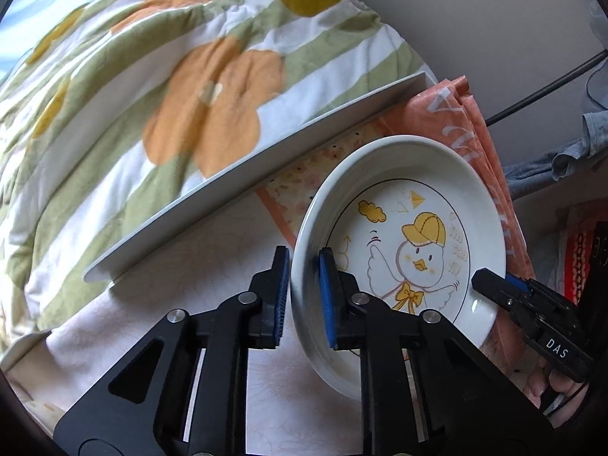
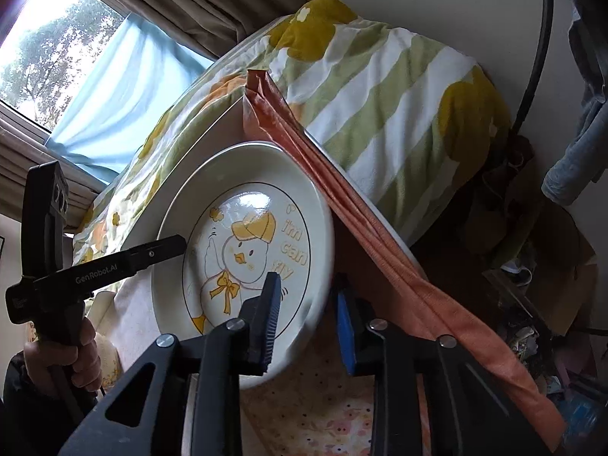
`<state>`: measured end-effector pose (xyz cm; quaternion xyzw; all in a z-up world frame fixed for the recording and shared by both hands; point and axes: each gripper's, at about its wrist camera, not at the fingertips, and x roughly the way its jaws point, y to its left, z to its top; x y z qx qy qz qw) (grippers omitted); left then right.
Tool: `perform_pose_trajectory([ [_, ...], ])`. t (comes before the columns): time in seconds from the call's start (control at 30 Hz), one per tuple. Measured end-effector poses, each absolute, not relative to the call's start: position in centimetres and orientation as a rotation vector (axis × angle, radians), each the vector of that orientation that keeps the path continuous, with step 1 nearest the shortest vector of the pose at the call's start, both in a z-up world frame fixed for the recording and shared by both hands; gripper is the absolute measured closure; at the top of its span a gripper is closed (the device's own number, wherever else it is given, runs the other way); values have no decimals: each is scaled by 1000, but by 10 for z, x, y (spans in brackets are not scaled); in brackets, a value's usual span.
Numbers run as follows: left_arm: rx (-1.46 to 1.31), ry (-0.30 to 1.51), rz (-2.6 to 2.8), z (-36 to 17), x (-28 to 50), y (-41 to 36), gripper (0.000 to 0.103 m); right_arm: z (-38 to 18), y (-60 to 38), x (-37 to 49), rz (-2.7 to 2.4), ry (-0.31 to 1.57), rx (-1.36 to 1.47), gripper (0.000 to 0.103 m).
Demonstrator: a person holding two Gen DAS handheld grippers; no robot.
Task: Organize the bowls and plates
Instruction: 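Close both grippers on the rim of the small duck-drawing plate, then lift the small duck plate with both grippers toward the plate stack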
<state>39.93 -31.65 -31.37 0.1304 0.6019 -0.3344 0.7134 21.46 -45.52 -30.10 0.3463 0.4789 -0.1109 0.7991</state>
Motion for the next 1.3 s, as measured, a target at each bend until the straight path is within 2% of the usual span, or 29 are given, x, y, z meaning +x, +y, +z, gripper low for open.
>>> perform_pose_trajectory([
  [0.03,299,1326,-742,-314,398,-317,91,-301,-456,216,-241,1035,736,87],
  [0.13,316,1313,-740,-314,396,-318,91,-304,-456,220,-252,1053,714,91],
  [0.4,335,1295,-726,-306,391,-319,91,-303,-456,221,-243,1062,694,91],
  [0.77,289,1211,-723,-256,370,-297,91,-268,-447,210,-221,1006,627,91],
  [1.1,199,1109,-652,-181,321,-226,91,-201,-404,186,-138,937,534,91],
  [1.3,151,1084,-576,-157,281,-160,91,-176,-350,166,-50,944,482,91],
])
